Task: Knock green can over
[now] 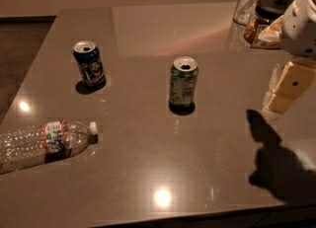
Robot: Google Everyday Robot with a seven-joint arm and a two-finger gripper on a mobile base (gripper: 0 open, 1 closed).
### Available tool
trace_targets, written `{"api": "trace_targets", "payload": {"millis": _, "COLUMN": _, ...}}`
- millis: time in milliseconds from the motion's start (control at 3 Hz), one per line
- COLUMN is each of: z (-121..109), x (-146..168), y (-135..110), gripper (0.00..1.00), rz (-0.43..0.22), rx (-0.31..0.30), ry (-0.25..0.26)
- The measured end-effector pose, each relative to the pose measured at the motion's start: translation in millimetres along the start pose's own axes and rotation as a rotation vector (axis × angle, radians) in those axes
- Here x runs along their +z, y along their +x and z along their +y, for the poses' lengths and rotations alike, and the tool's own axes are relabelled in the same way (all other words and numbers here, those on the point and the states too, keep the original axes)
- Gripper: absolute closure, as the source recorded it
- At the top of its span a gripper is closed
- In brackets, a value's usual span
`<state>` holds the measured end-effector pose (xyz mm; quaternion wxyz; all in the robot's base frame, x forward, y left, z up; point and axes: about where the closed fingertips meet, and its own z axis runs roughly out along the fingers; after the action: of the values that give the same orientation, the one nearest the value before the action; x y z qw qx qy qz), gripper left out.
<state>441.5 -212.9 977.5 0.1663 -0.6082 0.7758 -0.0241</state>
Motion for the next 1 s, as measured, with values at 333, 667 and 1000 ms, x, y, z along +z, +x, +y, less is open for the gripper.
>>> {"api": "trace_targets", "payload": {"millis": 333, "z": -15.2, "x": 9.2, "y": -11.2, "gripper": 0.0, "rz": -0.072, "rx": 0.006, "ry": -0.006}}
{"api": "trace_targets", "payload": {"millis": 667, "z": -31.9, "x": 27.6, "y": -30.2, "gripper": 0.0, "rz": -0.176, "rx": 0.013, "ry": -0.027}}
{"api": "trace_targets", "payload": {"millis": 1000, "z": -37.1, "x": 59.4, "y": -63.2, "gripper": 0.0, "rz": -0.323, "rx": 0.036, "ry": -0.087}}
